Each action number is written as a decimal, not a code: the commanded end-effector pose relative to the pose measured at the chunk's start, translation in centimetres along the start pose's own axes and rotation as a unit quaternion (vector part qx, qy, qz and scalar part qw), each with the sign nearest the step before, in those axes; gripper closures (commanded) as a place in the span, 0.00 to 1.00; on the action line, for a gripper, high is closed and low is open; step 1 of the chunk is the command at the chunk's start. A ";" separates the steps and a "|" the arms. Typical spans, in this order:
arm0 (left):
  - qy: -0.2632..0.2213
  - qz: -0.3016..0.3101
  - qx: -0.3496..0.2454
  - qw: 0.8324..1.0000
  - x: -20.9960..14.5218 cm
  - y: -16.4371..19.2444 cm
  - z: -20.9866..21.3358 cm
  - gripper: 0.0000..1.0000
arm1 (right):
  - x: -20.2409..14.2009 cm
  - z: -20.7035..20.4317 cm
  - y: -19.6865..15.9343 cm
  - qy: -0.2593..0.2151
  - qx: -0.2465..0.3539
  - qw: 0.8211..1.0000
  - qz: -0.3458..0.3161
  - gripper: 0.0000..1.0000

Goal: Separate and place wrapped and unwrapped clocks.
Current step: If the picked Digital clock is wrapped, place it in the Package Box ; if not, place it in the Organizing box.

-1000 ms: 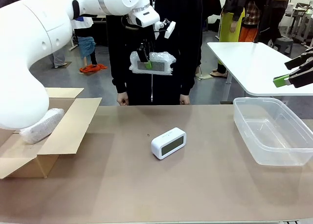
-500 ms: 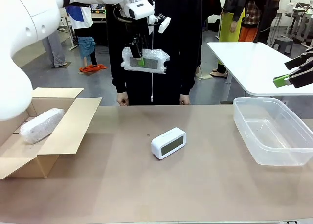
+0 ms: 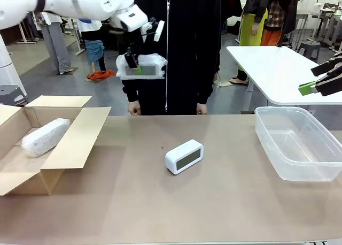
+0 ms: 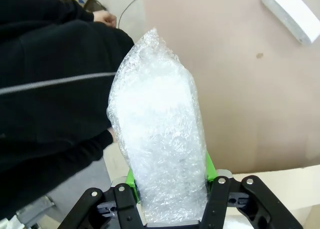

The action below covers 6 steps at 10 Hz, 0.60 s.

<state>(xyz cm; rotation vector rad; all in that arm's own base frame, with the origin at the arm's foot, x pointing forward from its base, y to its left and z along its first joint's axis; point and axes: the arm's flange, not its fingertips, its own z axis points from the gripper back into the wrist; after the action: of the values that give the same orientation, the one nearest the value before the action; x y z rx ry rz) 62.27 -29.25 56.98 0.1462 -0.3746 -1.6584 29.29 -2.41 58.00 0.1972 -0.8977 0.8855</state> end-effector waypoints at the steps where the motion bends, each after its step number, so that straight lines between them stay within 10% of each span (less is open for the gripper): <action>1: -0.007 0.010 0.011 1.000 -3.8 -8.4 0.0 0.47 | -0.1 -0.2 -0.1 -0.005 0.008 1.000 -0.004 0.00; 6: 0.004 0.017 0.004 1.000 -3.4 -4.8 -0.6 0.47 | -0.1 -0.2 -0.1 -0.005 0.008 1.000 -0.004 0.00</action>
<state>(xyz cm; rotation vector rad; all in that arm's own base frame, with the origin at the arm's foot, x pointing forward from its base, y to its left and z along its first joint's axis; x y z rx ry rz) 57.45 -25.03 53.71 0.1444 -0.3852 -1.6262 29.29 -2.41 57.99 0.1973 -0.8975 0.8852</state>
